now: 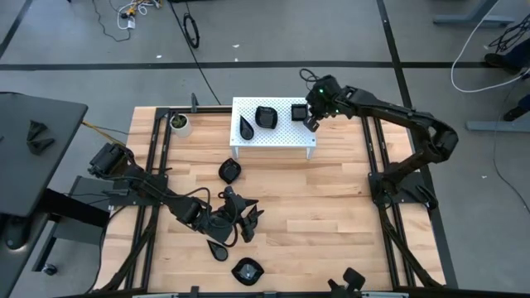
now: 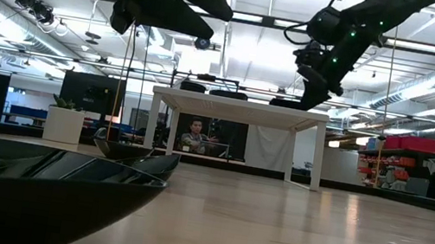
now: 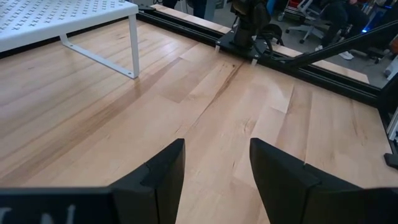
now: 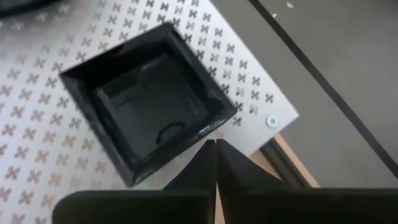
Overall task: Pick & Place Mini shaped plates
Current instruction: Adjust the stack of black square plates on the shelf
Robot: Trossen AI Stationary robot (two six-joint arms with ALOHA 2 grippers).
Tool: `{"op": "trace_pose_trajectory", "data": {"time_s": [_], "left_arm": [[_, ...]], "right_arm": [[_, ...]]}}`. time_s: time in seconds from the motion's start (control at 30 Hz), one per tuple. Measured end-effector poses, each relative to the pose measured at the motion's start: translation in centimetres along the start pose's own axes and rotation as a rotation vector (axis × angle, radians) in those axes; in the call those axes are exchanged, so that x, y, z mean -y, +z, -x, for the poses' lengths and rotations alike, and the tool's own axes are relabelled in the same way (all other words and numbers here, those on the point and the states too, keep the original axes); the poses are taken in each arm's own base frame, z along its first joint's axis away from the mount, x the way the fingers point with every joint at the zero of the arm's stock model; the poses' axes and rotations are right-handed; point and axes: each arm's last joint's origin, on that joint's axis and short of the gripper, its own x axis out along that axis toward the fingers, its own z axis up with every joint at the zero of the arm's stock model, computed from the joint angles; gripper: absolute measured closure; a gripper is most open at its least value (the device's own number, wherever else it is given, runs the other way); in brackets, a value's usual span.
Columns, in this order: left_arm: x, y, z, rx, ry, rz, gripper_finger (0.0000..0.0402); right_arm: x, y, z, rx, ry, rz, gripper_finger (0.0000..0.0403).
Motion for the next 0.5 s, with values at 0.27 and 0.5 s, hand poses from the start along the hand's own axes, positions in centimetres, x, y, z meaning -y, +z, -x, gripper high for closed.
{"op": "trace_pose_trajectory", "data": {"time_s": [0.27, 0.5], "left_arm": [[0.0, 0.0, 0.0, 0.0, 0.0, 0.0, 0.0216], [0.0, 0.0, 0.0, 0.0, 0.0, 0.0, 0.0216]], "right_arm": [[-0.1, 0.1, 0.0, 0.01, 0.001, -0.024, 0.0396], [-0.9, 0.0, 1.1, 0.008, 0.02, -0.117, 0.0399]]}}
